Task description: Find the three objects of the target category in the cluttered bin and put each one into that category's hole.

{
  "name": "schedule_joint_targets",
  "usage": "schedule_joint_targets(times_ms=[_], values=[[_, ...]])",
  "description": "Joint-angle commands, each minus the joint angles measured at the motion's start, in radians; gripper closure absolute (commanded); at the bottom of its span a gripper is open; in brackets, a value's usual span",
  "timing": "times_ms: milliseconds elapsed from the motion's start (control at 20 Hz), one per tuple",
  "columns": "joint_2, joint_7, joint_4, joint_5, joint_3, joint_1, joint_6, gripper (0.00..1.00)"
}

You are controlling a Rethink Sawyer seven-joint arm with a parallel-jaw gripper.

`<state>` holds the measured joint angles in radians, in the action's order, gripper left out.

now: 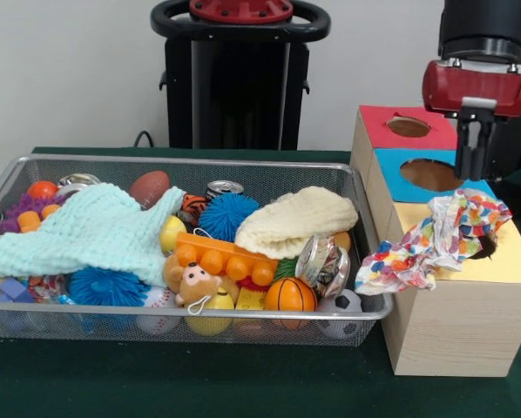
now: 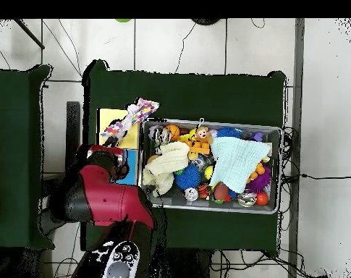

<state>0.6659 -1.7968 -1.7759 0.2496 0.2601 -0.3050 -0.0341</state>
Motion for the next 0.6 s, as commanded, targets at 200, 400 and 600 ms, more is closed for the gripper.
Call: schedule_joint_targets(times_ms=[200, 400, 600], values=[[-0.031, -0.010, 0.213, -0.075, 0.043, 0.019, 0.438, 1.00], [0.006, 0.000, 0.200, -0.102, -0.003, 0.063, 0.452, 1.00], [0.041, -0.029, 0.183, -0.097, -0.049, 0.082, 0.432, 1.00]])
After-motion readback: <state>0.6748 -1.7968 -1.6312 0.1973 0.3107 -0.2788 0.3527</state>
